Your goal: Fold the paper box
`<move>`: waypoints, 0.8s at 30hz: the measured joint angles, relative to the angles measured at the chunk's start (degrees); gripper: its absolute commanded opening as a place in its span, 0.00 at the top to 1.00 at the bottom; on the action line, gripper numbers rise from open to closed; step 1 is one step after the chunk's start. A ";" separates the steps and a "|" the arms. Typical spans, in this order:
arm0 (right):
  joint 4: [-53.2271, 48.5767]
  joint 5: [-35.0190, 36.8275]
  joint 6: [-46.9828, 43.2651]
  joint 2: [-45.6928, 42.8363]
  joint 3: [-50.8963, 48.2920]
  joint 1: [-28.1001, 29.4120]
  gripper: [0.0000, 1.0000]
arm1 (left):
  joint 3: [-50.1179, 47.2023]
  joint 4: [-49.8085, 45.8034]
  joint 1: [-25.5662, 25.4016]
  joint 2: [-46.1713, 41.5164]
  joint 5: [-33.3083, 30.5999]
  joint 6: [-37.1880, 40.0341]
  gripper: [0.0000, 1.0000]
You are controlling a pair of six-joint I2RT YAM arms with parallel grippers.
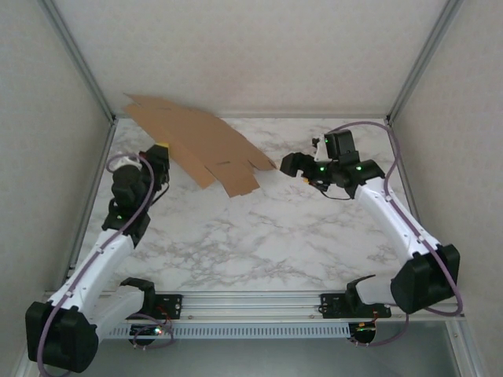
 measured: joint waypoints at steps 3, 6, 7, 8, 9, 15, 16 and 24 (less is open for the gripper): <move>-3.39 5.22 -0.28 -1.01 1.31 0.00 0.06 | 10.67 -9.68 -0.79 2.29 -3.10 2.47 1.00; -6.49 10.54 -0.46 -0.81 3.21 0.00 0.07 | 22.08 -18.84 -2.62 4.92 -6.03 5.60 1.00; -7.21 11.50 -0.66 -0.59 4.07 -0.02 0.07 | 25.03 -20.87 -3.17 5.44 -6.62 6.54 1.00; -7.63 12.20 -0.90 -0.24 5.11 -0.04 0.08 | 27.87 -22.99 -3.67 5.75 -7.06 7.39 1.00; -7.67 12.37 -1.11 0.20 6.10 -0.02 0.09 | 30.29 -24.90 -4.07 5.84 -7.54 8.26 1.00; -7.43 8.48 -1.99 9.35 15.82 1.22 0.12 | 40.68 -35.36 -6.23 6.75 -9.97 10.56 1.00; -7.34 7.37 -2.25 11.63 17.79 1.79 0.12 | 41.72 -36.70 -6.69 7.10 -10.10 10.60 1.00; -4.28 -8.81 -3.91 34.12 33.11 11.17 0.17 | 51.32 -48.17 -8.44 16.94 -10.08 8.26 1.00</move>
